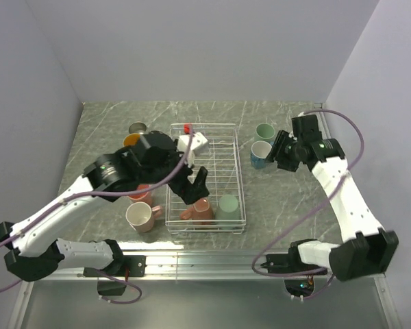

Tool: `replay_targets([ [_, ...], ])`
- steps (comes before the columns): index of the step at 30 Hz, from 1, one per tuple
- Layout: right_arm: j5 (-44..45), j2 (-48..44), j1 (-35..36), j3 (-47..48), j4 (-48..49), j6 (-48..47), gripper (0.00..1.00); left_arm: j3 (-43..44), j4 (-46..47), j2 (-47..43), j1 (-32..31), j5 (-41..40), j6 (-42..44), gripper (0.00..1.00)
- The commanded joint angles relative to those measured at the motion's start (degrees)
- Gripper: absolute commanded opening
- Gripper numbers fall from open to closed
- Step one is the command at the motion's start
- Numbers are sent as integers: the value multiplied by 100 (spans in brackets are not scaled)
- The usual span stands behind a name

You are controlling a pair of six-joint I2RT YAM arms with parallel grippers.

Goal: Load the cups into the dish rack

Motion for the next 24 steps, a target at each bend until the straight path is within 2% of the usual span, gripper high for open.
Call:
replay_targets([
  [1, 862, 580, -20, 395, 8, -145, 58, 316, 205, -289, 249, 272, -290, 92],
  [5, 1082, 1170, -73, 633, 175, -233, 58, 220, 573, -685, 513, 422, -605, 97],
  [12, 1004, 2110, -214, 906, 631, -189, 57, -237, 767, -843, 601, 580, -1011, 94],
  [21, 915, 2814, -310, 985, 1238, -110, 57, -527, 908, -1151, 610, 229, -1090, 97],
  [24, 915, 3104, -310, 1047, 1274, -110, 54, -720, 970, -1248, 610, 176, -1125, 97],
])
